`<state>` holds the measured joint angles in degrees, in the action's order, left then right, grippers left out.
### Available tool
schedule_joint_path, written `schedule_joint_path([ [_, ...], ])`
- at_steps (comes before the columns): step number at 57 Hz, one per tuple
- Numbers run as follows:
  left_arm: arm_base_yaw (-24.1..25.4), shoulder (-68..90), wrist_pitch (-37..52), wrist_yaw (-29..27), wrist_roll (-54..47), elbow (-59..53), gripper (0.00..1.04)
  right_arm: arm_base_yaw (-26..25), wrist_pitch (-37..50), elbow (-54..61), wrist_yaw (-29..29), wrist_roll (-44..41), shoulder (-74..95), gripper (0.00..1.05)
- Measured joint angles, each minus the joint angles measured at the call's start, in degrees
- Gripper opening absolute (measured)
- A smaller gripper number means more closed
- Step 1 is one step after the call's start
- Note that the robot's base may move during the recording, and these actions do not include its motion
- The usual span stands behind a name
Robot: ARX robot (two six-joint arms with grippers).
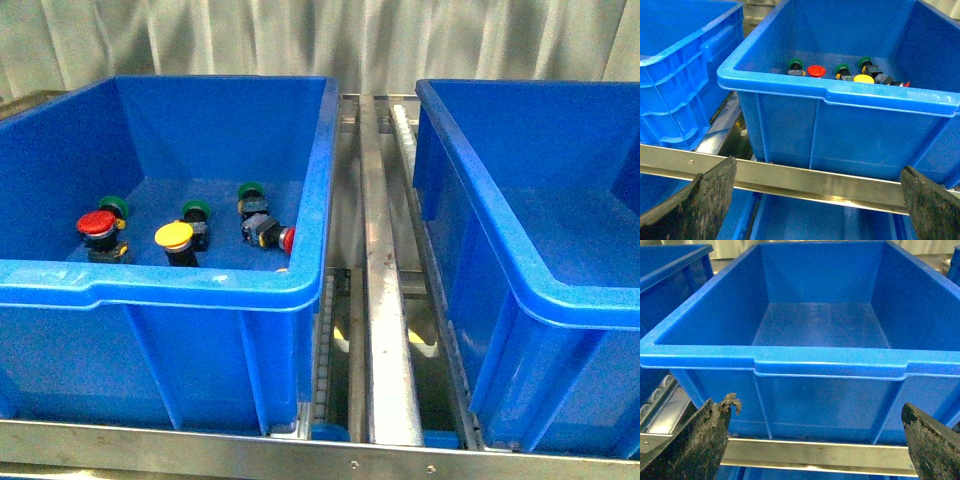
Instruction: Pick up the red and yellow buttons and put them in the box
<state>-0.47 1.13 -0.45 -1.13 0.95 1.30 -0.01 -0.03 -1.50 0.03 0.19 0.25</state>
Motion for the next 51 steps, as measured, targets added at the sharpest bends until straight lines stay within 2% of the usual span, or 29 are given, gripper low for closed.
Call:
schedule_joint_path([
  [4,-1.9,4.24,2.03,-7.98,4.42,0.57,0.97,0.02,0.0,-0.02,0.04,0.0,0.0,0.99],
  [7,-2.25,10.16,6.95,-10.67,6.4,2.19,0.97,0.0,0.0,0.0,0.02,-0.02,0.0,0.99],
  [14,-1.18,28.74,21.4,-6.71,8.98,13.57,0.97,0.0,0.0,0.0,-0.04,-0.02,0.0,0.99],
  [20,0.0,40.92,25.77,-2.14,10.05,23.91,0.97,0.0,0.0,0.0,0.0,0.0,-0.02,0.99],
  [28,0.52,54.4,26.88,-1.14,9.57,33.31,0.97,0.0,0.0,0.0,0.0,0.0,-0.02,0.99],
  [35,0.61,65.79,25.16,-2.58,6.97,40.09,0.97,0.0,0.0,-0.02,-0.02,0.0,0.0,0.99],
  [42,-0.46,73.7,23.69,-4.94,1.79,46.29,0.97,0.0,0.0,0.0,0.0,-0.02,-0.02,0.99],
  [51,-2.89,82.03,18.56,-4.87,-0.94,53.18,0.97,0.0,0.0,0.0,-0.02,-0.02,-0.02,0.99],
])
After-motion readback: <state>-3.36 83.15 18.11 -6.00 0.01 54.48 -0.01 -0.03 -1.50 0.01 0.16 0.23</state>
